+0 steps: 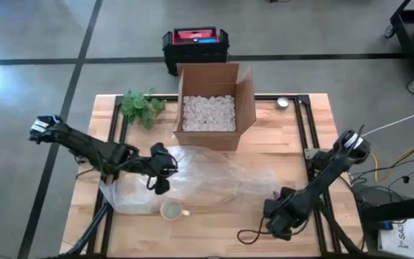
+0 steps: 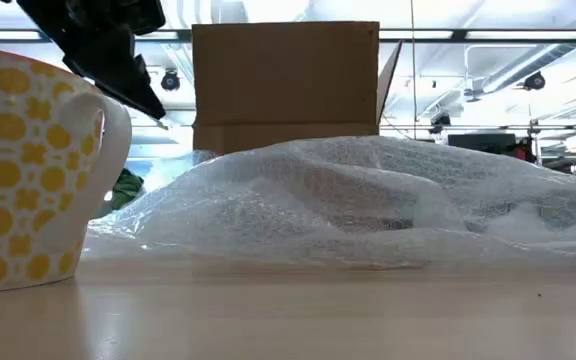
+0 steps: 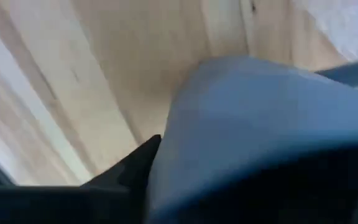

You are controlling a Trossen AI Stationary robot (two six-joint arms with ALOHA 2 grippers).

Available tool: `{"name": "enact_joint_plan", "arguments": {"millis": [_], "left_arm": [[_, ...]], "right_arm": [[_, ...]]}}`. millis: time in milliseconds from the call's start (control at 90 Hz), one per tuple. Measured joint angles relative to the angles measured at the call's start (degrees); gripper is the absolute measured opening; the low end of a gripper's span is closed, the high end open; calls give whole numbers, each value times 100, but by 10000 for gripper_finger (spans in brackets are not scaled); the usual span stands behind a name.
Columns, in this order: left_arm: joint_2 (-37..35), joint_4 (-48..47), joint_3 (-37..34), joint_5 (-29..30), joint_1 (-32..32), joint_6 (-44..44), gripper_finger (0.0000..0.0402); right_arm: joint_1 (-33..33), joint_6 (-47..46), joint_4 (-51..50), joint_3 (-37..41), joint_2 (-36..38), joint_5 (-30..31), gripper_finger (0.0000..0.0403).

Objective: Wrap mug
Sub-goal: Wrap the blue mug with the right bubble wrap

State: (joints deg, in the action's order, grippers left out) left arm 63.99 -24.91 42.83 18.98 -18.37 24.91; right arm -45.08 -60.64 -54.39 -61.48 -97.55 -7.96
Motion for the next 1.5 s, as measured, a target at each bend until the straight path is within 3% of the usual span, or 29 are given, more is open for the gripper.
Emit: {"name": "enact_joint_plan", "arguments": {"millis": [122,178,378,589,667,811,1022,1211,1500], "left_arm": [[6,3,0,0,0,60,43],[6,1,0,0,0,69,43],[6,52,-2,2,4,88,43],[6,420,-102,7,9,109,43],[6,522,-154,4,9,109,43],[6,564,-203,3,9,130,43],[6,586,-212,4,9,129,43],[24,681,-212,4,9,120,43],[34,698,-214,4,9,111,43]], "right_arm": [[13,380,-31,-11,3,24,31],[44,479,-58,-4,90,69,12],[252,791,-139,-212,569,331,6],[685,2095,20,-818,766,1768,6],[919,2593,269,-860,744,1958,4],[1336,3170,536,-659,418,1700,4],[1585,3287,556,-425,-12,1540,4],[1451,2985,461,-196,16,807,3],[977,2064,-181,328,510,564,3]]}}
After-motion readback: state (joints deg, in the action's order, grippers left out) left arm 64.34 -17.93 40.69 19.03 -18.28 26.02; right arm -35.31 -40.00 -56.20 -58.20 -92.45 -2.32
